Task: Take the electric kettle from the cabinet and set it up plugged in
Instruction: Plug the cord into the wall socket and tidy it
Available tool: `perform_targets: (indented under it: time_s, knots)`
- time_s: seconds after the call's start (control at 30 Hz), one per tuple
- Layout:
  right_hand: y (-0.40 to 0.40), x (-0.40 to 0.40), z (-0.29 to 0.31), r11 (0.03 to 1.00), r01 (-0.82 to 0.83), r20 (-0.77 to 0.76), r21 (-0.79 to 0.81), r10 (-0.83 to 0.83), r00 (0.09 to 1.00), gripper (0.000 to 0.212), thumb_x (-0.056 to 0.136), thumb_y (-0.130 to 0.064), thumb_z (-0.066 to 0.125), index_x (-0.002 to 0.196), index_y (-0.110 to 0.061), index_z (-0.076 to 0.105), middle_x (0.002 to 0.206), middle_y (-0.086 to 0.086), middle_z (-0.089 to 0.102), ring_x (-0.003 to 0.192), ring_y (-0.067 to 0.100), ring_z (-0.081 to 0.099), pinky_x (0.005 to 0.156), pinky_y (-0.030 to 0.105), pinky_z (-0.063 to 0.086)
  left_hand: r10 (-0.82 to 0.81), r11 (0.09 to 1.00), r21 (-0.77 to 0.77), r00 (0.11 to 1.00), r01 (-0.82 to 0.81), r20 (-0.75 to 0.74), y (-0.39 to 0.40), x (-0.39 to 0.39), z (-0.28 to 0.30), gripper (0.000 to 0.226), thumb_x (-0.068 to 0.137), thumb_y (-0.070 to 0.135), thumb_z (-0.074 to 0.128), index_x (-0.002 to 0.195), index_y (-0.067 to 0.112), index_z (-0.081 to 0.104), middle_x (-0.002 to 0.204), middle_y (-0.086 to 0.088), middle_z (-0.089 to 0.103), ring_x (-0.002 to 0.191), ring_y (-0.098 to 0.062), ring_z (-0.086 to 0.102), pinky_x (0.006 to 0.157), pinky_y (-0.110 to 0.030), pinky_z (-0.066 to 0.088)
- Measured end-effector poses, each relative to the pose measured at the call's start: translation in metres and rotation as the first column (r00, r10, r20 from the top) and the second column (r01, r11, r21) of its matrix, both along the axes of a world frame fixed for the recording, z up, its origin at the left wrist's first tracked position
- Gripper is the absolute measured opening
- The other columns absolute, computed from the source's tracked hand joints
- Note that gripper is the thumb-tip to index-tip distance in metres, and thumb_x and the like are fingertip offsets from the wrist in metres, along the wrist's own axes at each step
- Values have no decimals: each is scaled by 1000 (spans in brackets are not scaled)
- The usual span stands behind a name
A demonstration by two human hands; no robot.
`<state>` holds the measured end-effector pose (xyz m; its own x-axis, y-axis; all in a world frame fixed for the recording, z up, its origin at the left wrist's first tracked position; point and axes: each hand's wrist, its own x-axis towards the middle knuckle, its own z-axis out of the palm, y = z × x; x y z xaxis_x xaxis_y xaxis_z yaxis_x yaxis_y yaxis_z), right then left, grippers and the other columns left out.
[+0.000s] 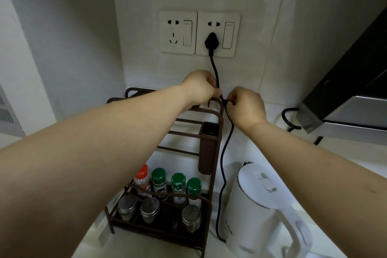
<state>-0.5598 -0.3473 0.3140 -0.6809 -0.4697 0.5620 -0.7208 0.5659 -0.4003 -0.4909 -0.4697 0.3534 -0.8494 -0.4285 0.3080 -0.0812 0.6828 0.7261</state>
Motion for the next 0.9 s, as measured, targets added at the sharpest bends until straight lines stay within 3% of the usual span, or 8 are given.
perform_targets:
  time_s: [0.13, 0.27, 0.33, 0.53, 0.63, 0.73, 0.8, 0.9]
  knots:
    - [6, -1, 0, 999, -46, -14, -5, 46, 999, 23, 90, -10, 52, 103, -6, 70, 103, 15, 70, 94, 31, 64, 80, 33, 52, 2, 1000, 9, 1000, -2, -2, -1, 1, 0, 23, 79, 20, 70, 71, 24, 50, 71, 5, 54, 69, -12, 52, 59, -25, 44]
    - [4, 0, 1, 995, -85, -48, 52, 87, 995, 27, 90, -5, 49, 107, -7, 71, 107, 18, 63, 96, 33, 60, 77, 27, 45, -7, 999, 44, 1000, 7, 9, 2, 2, -1, 21, 80, 17, 70, 73, 21, 51, 71, -2, 61, 83, -27, 66, 79, -39, 55]
    - [2, 1, 3, 993, -68, -57, 98, 74, 996, 28, 90, -3, 48, 107, -8, 70, 109, 19, 57, 96, 34, 58, 74, 24, 39, -7, 999, 35, 1000, 7, 15, 3, 3, 0, 20, 80, 17, 69, 74, 21, 51, 74, -5, 64, 90, -31, 68, 82, -42, 55]
    - [-5, 12, 6, 984, -20, 31, 177, 15, 999, 28, 86, 4, 45, 101, 1, 68, 117, 22, 49, 96, 38, 57, 73, 27, 44, 3, 999, 32, 1000, -3, 17, 5, 5, 1, 20, 81, 16, 69, 73, 20, 51, 85, -11, 67, 94, -32, 68, 86, -45, 56]
    - [-4, 15, 9, 989, -72, 137, 129, 55, 989, 33, 82, 6, 44, 104, 3, 68, 113, 23, 59, 98, 36, 58, 80, 34, 50, 9, 1000, 28, 1000, -9, 16, 7, 6, 2, 19, 81, 16, 69, 75, 19, 51, 89, -11, 67, 95, -30, 67, 86, -43, 56]
    - [-1, 15, 13, 995, -98, 264, 9, 93, 960, 40, 80, 8, 42, 108, -3, 69, 108, 16, 67, 99, 31, 61, 85, 37, 53, 11, 1000, 13, 1000, -11, 15, 6, 7, 2, 15, 81, 16, 68, 85, 14, 54, 92, -11, 67, 96, -29, 67, 73, -35, 54]
    - [0, 13, 15, 992, -114, 324, -51, 124, 938, 43, 80, 8, 40, 112, -8, 63, 105, 11, 63, 98, 27, 58, 81, 33, 50, 16, 1000, -8, 1000, -16, 14, 8, 8, 3, 15, 82, 16, 68, 88, 13, 54, 89, -9, 65, 95, -29, 66, 65, -30, 50]
    - [-2, 13, 16, 981, -146, 384, -125, 183, 905, 37, 83, 6, 36, 114, -7, 51, 101, 9, 54, 89, 23, 51, 74, 30, 44, 59, 995, -84, 998, -57, 15, 9, 10, 4, 15, 81, 19, 69, 86, 15, 56, 86, -5, 63, 87, -25, 64, 68, -31, 53]
